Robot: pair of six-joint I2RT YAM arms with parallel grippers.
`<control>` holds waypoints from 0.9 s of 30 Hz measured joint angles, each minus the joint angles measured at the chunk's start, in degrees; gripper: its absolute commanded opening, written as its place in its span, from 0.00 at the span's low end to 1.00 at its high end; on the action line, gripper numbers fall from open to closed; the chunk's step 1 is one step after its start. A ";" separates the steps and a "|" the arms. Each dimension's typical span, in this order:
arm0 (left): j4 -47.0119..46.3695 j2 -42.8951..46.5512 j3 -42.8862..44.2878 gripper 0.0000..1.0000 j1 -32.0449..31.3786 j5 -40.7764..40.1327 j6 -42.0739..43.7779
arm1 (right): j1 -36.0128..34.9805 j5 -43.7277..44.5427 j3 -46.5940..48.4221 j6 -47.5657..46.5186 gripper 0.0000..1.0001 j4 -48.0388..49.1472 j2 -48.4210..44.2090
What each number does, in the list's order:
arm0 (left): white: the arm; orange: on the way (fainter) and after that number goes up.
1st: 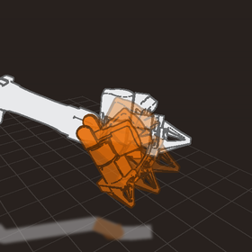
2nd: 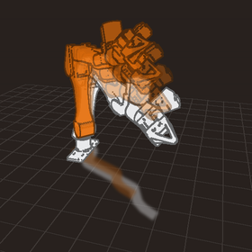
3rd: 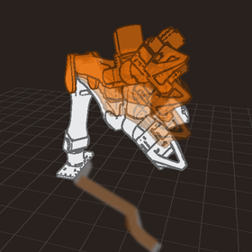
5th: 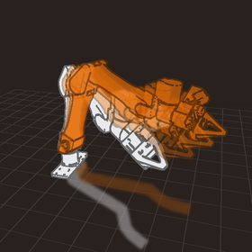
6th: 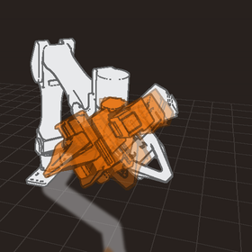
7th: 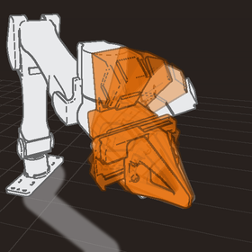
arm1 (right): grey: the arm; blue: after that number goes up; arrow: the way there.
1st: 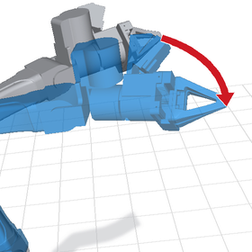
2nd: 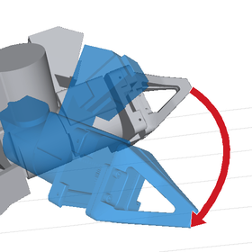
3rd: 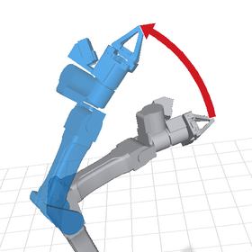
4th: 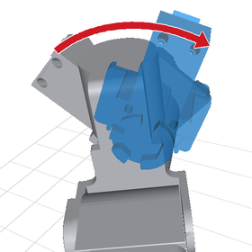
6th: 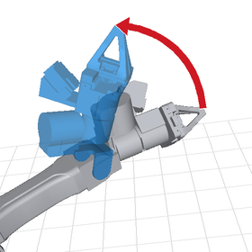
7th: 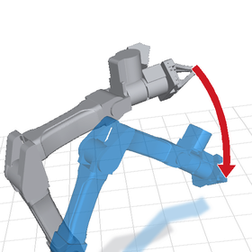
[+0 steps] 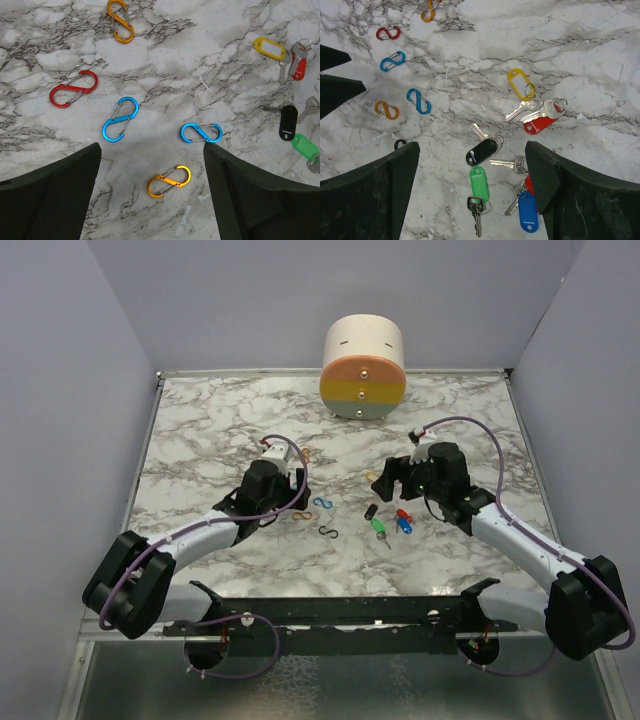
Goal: Put the keys on the keyring
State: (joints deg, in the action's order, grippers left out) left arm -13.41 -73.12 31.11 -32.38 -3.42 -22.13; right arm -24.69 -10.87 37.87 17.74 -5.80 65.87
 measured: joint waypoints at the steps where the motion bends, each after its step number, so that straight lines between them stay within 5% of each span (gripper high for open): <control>1: -0.02 -0.57 0.00 0.86 0.00 -0.02 0.17 | -0.09 0.15 0.00 0.00 0.88 0.00 0.15; 27: -3.26 -13.29 2.75 0.82 0.00 -4.98 4.63 | -0.50 2.56 0.02 -0.52 0.88 -0.22 -0.55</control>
State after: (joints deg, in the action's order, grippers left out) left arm -16.67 -86.41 33.87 -32.38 -8.40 -17.50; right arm -25.19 -8.32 37.89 17.21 -6.02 65.32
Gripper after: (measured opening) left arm 0.825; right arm 0.877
